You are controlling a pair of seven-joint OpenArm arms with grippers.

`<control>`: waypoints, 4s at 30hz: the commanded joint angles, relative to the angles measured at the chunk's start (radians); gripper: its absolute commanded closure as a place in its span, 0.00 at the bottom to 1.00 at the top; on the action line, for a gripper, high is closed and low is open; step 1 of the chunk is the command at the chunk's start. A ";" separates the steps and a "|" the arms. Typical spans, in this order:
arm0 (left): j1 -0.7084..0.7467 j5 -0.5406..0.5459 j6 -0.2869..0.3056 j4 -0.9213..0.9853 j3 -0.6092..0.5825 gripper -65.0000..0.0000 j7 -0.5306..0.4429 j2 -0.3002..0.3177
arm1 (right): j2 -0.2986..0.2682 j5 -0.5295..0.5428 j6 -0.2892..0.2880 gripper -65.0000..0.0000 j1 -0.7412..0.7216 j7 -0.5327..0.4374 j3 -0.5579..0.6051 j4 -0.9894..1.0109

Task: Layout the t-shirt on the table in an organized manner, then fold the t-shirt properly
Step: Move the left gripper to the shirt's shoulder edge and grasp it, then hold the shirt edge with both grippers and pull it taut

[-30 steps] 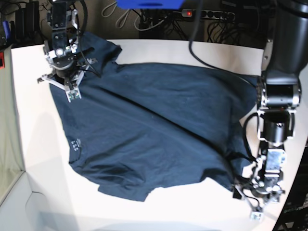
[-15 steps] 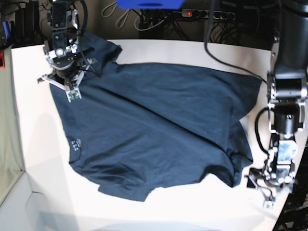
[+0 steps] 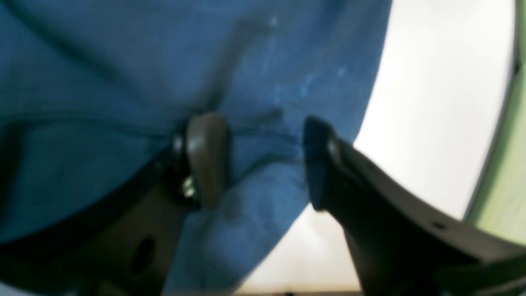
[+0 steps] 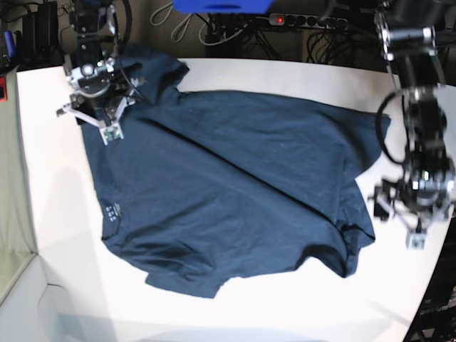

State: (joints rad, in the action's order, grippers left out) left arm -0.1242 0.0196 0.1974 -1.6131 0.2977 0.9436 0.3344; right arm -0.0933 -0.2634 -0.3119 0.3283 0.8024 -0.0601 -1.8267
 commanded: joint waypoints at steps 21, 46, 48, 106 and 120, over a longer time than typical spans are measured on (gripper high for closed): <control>0.400 0.009 0.000 -0.019 0.134 0.21 -0.258 -0.140 | -0.007 -0.006 0.006 0.49 0.035 -0.022 -0.001 -0.120; 0.311 0.010 0.000 0.113 0.084 1.00 -0.257 -0.168 | -0.007 0.043 0.006 0.49 0.159 -0.022 -0.001 -0.164; 0.309 0.010 -0.002 0.110 0.084 0.99 -0.257 -0.168 | -0.012 0.094 0.006 0.49 0.162 -0.022 -0.005 -0.161; 0.315 0.009 -0.003 -0.298 0.183 0.99 -0.248 -0.191 | 0.007 0.114 0.006 0.45 0.185 -0.022 0.003 -0.181; 0.315 0.007 -0.003 -0.292 0.182 0.99 -0.248 -0.212 | 0.017 0.114 -0.151 0.39 0.220 -0.021 -0.001 -0.184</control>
State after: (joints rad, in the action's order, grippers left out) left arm 0.2012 0.0269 0.1993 -1.8912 0.4767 0.7212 0.1177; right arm -0.0776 -0.1524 -0.4606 0.5419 0.7963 -0.0578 -1.9907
